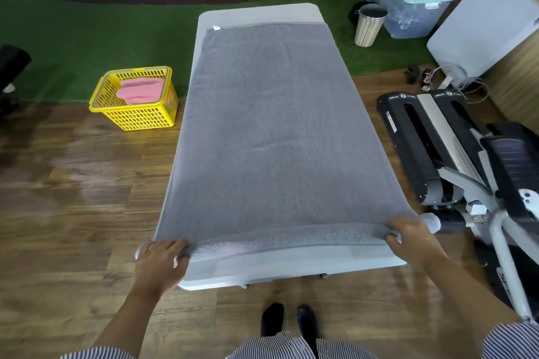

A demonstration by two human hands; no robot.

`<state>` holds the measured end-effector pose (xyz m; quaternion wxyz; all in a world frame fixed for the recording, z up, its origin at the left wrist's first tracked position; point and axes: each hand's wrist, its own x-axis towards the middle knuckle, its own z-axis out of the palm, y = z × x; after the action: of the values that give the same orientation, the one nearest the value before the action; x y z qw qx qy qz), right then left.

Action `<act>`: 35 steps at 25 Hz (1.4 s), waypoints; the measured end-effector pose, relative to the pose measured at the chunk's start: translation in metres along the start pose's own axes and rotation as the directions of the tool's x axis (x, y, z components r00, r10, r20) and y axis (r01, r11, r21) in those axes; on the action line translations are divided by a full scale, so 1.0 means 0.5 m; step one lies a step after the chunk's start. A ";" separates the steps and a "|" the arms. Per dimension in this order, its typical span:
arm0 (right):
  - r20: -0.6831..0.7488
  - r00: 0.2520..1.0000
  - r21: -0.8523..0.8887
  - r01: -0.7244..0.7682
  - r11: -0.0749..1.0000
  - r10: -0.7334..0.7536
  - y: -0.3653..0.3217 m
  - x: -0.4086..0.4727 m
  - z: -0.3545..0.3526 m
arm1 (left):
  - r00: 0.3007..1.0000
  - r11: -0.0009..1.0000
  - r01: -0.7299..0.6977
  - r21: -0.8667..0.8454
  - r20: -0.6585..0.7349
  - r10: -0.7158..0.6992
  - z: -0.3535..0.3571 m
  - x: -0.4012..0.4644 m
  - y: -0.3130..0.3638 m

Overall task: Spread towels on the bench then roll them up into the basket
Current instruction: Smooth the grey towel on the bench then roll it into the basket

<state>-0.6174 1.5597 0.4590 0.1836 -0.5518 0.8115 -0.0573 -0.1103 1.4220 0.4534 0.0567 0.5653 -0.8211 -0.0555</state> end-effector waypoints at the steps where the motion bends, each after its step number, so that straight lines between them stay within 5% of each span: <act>1: 0.017 1.000 -0.006 0.001 1.000 -0.001 -0.001 0.000 0.000 | 1.000 1.000 -0.003 -0.001 -0.016 0.003 0.000 -0.002 -0.005; 8: -0.137 0.988 0.037 0.072 0.997 -0.066 0.002 0.008 0.008 | 0.991 0.999 -0.033 -0.028 -0.128 0.030 0.004 0.014 -0.001; 21: 0.064 0.997 -0.027 -0.039 0.999 0.041 0.012 -0.001 -0.007 | 0.995 0.994 -0.070 0.085 -0.071 0.076 0.002 0.015 0.019; 28: -0.134 0.991 0.014 0.025 1.000 -0.023 0.000 0.015 0.002 | 0.995 0.997 -0.071 0.033 -0.065 0.073 -0.003 0.037 0.035; 35: -0.019 1.000 -0.040 -0.005 0.999 0.004 -0.004 0.005 0.003 | 1.000 1.000 -0.025 0.013 0.011 0.025 0.015 0.026 0.056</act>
<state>-0.6159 1.5568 0.4575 0.1648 -0.5530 0.8154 -0.0461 -0.1418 1.4199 0.4505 0.0494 0.5551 -0.8286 -0.0525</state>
